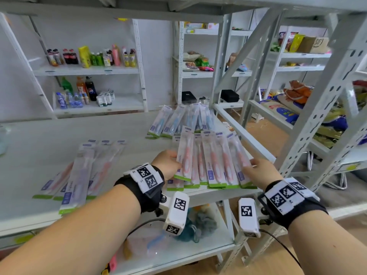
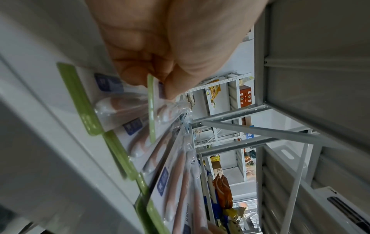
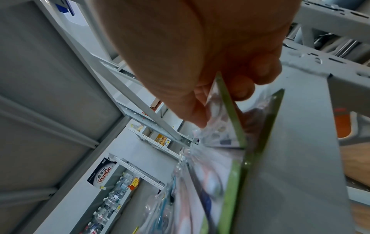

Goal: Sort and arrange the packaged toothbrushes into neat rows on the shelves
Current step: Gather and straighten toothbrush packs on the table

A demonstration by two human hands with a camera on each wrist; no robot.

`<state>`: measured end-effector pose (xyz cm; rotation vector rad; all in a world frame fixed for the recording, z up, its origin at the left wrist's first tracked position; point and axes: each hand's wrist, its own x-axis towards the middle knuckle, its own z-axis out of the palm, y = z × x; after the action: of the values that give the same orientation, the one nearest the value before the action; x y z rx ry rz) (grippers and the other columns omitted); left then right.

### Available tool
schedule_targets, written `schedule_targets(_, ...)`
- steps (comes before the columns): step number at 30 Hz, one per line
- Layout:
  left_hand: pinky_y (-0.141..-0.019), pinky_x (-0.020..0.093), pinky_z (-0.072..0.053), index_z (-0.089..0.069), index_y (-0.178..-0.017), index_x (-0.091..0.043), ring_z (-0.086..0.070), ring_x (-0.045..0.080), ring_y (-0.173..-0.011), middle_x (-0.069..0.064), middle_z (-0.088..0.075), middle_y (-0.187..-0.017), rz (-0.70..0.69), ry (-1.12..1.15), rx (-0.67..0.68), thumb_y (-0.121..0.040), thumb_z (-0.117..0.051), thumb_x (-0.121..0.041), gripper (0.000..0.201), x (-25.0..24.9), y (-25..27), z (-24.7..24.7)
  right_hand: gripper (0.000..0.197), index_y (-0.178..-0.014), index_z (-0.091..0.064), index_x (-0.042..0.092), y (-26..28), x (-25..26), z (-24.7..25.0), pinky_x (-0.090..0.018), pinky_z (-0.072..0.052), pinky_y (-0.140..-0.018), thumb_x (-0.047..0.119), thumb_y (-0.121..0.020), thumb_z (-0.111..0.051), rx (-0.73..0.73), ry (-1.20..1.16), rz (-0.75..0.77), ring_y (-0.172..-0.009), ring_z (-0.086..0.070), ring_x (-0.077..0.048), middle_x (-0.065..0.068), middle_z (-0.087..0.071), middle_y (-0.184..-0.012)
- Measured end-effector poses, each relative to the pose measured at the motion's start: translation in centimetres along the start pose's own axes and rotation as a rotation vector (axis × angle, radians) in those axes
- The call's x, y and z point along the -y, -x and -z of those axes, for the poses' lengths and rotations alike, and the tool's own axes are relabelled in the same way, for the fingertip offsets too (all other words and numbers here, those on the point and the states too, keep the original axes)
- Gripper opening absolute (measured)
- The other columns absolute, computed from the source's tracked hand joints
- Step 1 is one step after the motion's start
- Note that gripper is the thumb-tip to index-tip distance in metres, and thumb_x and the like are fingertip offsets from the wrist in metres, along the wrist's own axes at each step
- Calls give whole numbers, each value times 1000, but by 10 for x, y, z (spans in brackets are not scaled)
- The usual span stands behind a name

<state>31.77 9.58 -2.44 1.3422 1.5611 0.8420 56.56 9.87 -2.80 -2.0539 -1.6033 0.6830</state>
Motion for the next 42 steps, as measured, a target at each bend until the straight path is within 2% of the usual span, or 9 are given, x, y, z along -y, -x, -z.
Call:
schedule_targets(6,-74,57,-55,-65,-94,-7,-66,40,-77,19,-67,-88,16,-54,36,-85,-50,6,22,3,-4,-7,30,-100,-66,4,-1,-2,3,-34,-51,-76,28,-90,-52,-33,-64,-16,-82,-63,-26,-10,-66,-87)
schedule_targets(8,-74,52,-56,-65,-103,-6,-60,32,-62,13,-66,-81,18,-57,34,-85,-50,7,27,5,-5,-6,27,-106,-66,5,-3,-1,5,-35,-51,-81,22,-87,-55,-49,-69,-35,-88,-63,-28,-12,-66,-94)
schedule_targets(12,-66,40,-47,-53,-127,-2,-54,24,-59,19,-62,-107,6,-8,13,-87,-47,7,41,9,-5,-2,38,-122,-61,8,-3,4,4,-34,-46,-91,21,-87,-57,-107,-86,-28,-106,-59,-28,-13,-63,-119)
schedule_targets(17,-63,23,-50,-56,-125,-2,-55,15,-66,8,-59,-102,-12,76,-44,-88,-48,8,39,20,0,17,33,-117,-64,9,3,28,-8,-28,-43,-77,16,-86,-58,-135,-171,51,-89,-57,-21,-11,-64,-114)
schedule_targets(21,-69,25,-52,-59,-119,-6,-58,16,-72,8,-60,-105,7,134,-123,-88,-51,5,34,34,9,48,30,-115,-66,10,13,61,-27,-23,-38,-83,15,-86,-59,-97,-178,160,-103,-57,-21,-8,-64,-118)
schedule_targets(27,-60,16,-53,-61,-112,-8,-56,18,-91,6,-57,-103,15,197,-266,-89,-52,4,28,60,27,110,28,-115,-66,10,33,118,-69,-23,-37,-81,14,-89,-57,31,-196,283,-96,-55,-15,-8,-64,-119)
schedule_targets(32,-44,21,-44,-61,-105,-8,-50,17,-55,6,-57,-74,57,228,-379,-89,-52,3,21,85,46,162,29,-116,-65,9,48,162,-108,-23,-38,-82,16,-88,-60,148,-253,319,-101,-57,-18,-8,-64,-119)
schedule_targets(38,-39,18,-41,-63,-95,-8,-45,9,-36,1,-54,-52,102,201,-475,-88,-55,2,16,117,65,217,28,-113,-65,10,66,203,-156,-24,-38,-81,18,-87,-62,274,-219,340,-105,-58,-21,-7,-64,-114)
schedule_targets(42,-36,15,-36,-63,-90,-11,-41,7,-28,1,-54,-48,145,194,-505,-87,-55,1,15,140,69,242,29,-113,-63,10,76,223,-187,-24,-39,-75,22,-86,-63,337,-198,325,-94,-58,-21,-9,-65,-111)
